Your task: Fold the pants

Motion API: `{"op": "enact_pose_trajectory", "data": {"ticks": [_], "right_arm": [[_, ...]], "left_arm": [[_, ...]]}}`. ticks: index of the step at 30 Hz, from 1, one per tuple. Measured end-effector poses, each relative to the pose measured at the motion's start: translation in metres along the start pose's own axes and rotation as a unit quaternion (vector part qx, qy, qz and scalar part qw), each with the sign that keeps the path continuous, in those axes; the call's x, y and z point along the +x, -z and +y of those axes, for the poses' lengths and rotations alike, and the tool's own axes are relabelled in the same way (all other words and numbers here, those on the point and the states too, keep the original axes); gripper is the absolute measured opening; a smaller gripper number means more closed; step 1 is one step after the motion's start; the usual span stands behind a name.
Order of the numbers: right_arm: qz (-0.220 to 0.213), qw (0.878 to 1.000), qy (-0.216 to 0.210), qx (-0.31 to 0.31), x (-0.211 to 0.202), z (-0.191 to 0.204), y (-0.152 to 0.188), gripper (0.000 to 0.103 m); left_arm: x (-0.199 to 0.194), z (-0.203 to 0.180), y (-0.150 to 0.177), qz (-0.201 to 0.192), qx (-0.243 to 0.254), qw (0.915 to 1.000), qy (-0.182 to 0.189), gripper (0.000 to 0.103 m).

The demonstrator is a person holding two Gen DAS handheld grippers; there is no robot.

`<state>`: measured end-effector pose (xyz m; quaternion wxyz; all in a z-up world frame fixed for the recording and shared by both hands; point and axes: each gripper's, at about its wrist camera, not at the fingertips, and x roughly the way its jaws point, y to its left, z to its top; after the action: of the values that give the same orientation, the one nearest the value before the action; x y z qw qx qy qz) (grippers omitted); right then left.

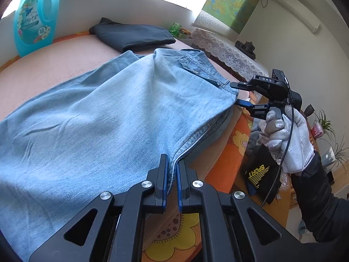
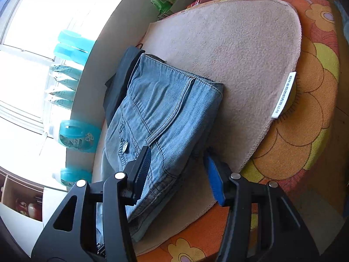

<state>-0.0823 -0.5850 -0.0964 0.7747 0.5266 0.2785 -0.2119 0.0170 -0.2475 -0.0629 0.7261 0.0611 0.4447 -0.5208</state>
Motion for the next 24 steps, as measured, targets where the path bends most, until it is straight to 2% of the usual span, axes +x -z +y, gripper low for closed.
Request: {"op": "enact_pose_trajectory", "data": {"ticks": [6, 7, 8, 9, 14, 16, 18, 20, 22, 24], "right_arm": [[-0.016, 1.0, 0.0, -0.002, 0.014, 0.011, -0.001, 0.053], [-0.02, 1.0, 0.004, -0.007, 0.016, 0.013, 0.0, 0.049], [-0.024, 0.999, 0.011, -0.019, 0.018, 0.016, 0.002, 0.035], [-0.028, 0.999, 0.021, -0.03, 0.019, 0.019, 0.004, 0.027], [-0.066, 0.994, 0.04, -0.077, 0.007, 0.034, 0.01, 0.019], [-0.086, 0.989, 0.055, -0.107, -0.001, 0.046, 0.015, 0.018], [-0.104, 0.983, 0.067, -0.138, -0.009, 0.06, 0.021, 0.017], [-0.126, 0.973, 0.084, -0.173, -0.018, 0.077, 0.028, 0.017], [-0.147, 0.961, 0.102, -0.213, -0.025, 0.097, 0.039, 0.017], [-0.17, 0.946, 0.118, -0.248, -0.035, 0.114, 0.05, 0.016]], "left_arm": [[-0.003, -0.001, 0.001, -0.003, 0.0, 1.0, 0.002, 0.005], [-0.003, -0.001, 0.002, -0.003, 0.001, 1.0, 0.002, 0.005], [-0.003, -0.001, 0.002, -0.002, 0.001, 1.0, 0.002, 0.005], [-0.004, -0.001, 0.003, 0.001, 0.001, 1.0, 0.002, 0.006], [-0.026, 0.006, 0.01, 0.001, -0.011, 0.9999, 0.009, 0.014], [-0.045, 0.017, 0.013, -0.016, -0.021, 0.9996, 0.004, 0.024], [-0.065, 0.035, 0.016, -0.045, -0.035, 0.9982, -0.02, 0.03], [-0.08, 0.058, 0.02, -0.061, -0.052, 0.9952, -0.057, 0.03], [-0.089, 0.083, 0.026, -0.062, -0.068, 0.9895, -0.111, 0.03], [-0.093, 0.106, 0.034, -0.057, -0.082, 0.9839, -0.148, 0.03]]}}
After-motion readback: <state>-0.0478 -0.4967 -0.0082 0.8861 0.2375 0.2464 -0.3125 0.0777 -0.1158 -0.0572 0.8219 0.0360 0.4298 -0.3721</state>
